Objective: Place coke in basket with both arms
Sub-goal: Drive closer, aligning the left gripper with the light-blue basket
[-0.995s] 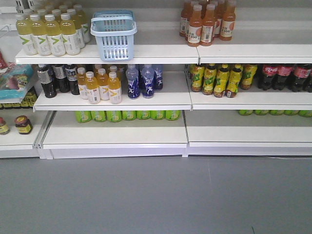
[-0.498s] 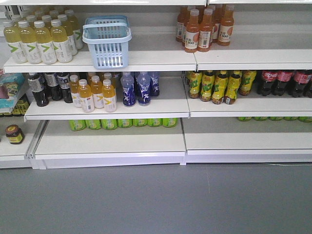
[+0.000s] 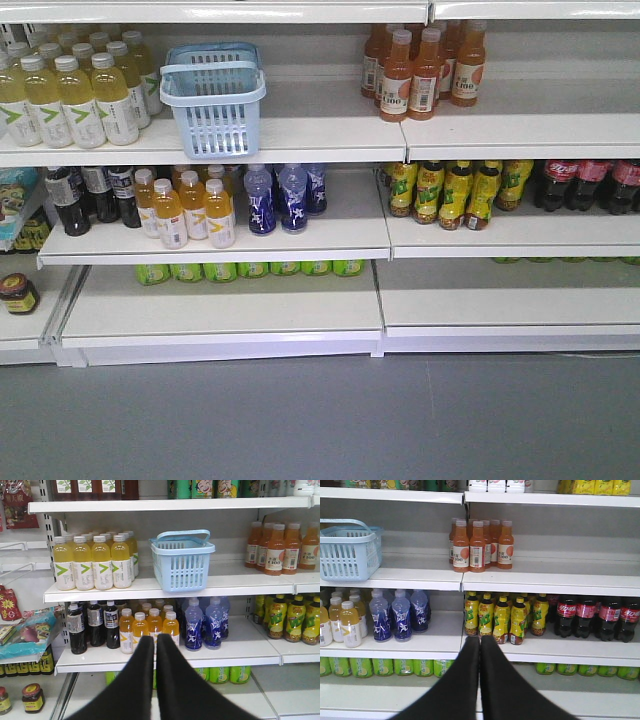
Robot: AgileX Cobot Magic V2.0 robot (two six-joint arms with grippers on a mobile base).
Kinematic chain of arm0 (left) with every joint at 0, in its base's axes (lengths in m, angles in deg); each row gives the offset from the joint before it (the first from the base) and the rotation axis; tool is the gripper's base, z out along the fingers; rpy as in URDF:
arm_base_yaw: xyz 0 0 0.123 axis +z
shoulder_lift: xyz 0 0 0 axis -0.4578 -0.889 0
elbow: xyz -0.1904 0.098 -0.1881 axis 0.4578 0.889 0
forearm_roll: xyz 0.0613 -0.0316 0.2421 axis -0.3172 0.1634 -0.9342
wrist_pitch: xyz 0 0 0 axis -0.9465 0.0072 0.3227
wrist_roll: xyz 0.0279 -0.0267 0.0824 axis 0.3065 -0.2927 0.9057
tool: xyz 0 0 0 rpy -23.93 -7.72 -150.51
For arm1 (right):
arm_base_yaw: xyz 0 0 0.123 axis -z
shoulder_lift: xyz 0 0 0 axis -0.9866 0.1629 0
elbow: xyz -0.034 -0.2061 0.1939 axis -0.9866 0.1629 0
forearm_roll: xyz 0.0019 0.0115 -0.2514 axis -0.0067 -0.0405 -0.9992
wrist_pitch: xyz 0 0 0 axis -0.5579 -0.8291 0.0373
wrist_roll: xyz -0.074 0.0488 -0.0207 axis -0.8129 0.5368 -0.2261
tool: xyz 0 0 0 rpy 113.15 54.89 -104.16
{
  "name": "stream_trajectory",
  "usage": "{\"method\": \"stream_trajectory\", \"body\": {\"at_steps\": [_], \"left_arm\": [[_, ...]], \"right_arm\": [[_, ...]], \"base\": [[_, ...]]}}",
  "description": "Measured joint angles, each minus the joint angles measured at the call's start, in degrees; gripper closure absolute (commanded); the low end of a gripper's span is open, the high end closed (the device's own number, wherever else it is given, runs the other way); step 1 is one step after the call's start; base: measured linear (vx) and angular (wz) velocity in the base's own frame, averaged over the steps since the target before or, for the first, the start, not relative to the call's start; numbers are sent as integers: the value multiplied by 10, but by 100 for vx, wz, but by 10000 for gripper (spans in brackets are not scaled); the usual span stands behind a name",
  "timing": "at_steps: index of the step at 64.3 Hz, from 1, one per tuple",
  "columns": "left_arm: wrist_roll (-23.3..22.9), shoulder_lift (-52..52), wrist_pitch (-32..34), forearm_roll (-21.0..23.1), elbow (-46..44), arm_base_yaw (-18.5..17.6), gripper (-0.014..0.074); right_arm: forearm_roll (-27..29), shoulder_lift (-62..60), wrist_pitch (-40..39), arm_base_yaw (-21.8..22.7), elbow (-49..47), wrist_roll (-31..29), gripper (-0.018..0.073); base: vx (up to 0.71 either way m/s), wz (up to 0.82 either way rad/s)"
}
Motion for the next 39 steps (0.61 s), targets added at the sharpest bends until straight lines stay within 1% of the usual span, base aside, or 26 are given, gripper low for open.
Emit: {"method": "stream_trajectory", "body": {"at_steps": [39], "left_arm": [[0,0,0,0,0,0,602]], "right_arm": [[0,0,0,0,0,0,569]], "base": [[9,0]]}}
